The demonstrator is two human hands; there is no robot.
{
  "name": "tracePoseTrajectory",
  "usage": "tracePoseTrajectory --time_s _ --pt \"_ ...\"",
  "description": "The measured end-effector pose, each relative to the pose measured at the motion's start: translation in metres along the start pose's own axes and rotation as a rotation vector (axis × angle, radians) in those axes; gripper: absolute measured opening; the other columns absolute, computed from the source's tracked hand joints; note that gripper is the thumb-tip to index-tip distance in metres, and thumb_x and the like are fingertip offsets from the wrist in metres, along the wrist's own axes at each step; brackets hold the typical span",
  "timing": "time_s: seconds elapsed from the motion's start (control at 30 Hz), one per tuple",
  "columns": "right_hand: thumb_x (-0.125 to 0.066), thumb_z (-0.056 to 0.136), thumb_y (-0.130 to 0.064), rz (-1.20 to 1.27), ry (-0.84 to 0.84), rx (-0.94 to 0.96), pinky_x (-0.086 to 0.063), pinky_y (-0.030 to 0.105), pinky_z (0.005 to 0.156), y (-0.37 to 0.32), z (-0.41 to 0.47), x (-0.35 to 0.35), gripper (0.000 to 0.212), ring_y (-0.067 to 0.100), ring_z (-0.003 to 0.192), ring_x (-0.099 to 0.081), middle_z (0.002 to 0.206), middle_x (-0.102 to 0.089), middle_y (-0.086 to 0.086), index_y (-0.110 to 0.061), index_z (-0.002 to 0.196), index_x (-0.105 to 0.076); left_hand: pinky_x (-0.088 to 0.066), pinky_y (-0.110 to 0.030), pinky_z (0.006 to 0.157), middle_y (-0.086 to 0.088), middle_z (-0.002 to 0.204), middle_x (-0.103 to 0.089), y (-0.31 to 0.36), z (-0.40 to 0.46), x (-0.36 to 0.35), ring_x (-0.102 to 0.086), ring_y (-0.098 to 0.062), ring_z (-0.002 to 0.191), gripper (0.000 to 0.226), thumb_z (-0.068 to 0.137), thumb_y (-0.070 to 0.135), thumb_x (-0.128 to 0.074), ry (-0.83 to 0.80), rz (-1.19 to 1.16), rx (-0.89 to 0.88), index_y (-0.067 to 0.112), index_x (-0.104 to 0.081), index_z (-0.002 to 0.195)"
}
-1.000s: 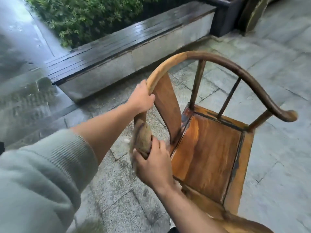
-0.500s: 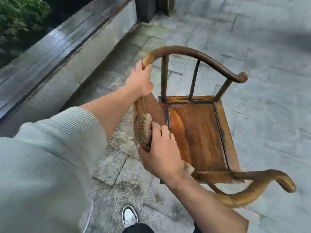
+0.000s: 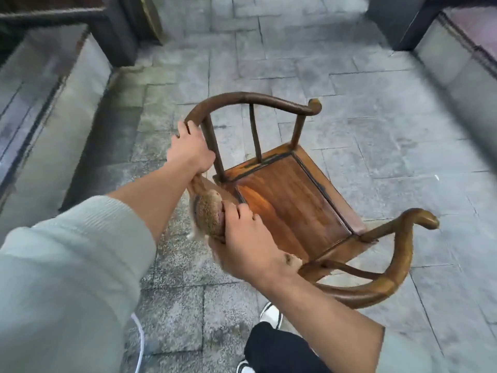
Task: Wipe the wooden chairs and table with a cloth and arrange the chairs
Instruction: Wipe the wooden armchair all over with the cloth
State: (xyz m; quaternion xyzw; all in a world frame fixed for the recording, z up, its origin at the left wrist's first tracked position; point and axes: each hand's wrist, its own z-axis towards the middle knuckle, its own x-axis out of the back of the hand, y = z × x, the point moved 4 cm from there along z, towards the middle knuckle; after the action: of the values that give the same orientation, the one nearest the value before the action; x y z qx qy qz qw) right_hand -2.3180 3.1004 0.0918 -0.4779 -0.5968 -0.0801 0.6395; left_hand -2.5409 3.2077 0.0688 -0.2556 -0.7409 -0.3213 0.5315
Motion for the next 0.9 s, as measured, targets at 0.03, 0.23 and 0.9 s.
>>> tracePoseTrajectory --time_s 0.03,0.23,0.9 --pt "-0.063 0.094 -0.048 0.052 0.001 -0.042 -0.050 0.052 0.095 -0.008 0.025 0.003 0.065 0.040 0.114 -0.055 0.131 -0.049 0.013 -0.015 0.143 -0.036 -0.037 -0.054 0.109 -0.008 0.166 0.001 0.006 0.011 0.005 -0.021 -0.045 0.144 0.090 0.088 0.030 -0.056 -0.003 -0.010 -0.013 0.014 -0.001 0.158" --pt "-0.058 0.095 -0.047 0.150 -0.085 -0.036 -0.046 0.050 0.102 -0.005 0.046 0.003 0.075 0.040 0.121 -0.051 0.135 -0.046 0.012 -0.016 0.155 -0.027 -0.045 -0.047 0.089 -0.021 0.162 -0.011 0.008 0.042 0.012 -0.044 -0.048 0.129 0.085 0.093 0.026 -0.049 -0.047 0.015 0.017 0.005 0.003 0.157" --pt "-0.058 0.090 -0.048 -0.049 0.029 -0.286 -0.049 0.051 0.096 -0.060 0.192 0.005 0.086 0.041 0.115 -0.049 0.135 -0.040 0.014 -0.016 0.158 -0.017 -0.052 -0.039 0.057 -0.021 0.118 -0.060 0.014 0.201 0.012 -0.062 -0.038 0.082 0.066 0.098 0.059 -0.032 -0.532 -0.382 -0.009 0.006 -0.047 0.135"
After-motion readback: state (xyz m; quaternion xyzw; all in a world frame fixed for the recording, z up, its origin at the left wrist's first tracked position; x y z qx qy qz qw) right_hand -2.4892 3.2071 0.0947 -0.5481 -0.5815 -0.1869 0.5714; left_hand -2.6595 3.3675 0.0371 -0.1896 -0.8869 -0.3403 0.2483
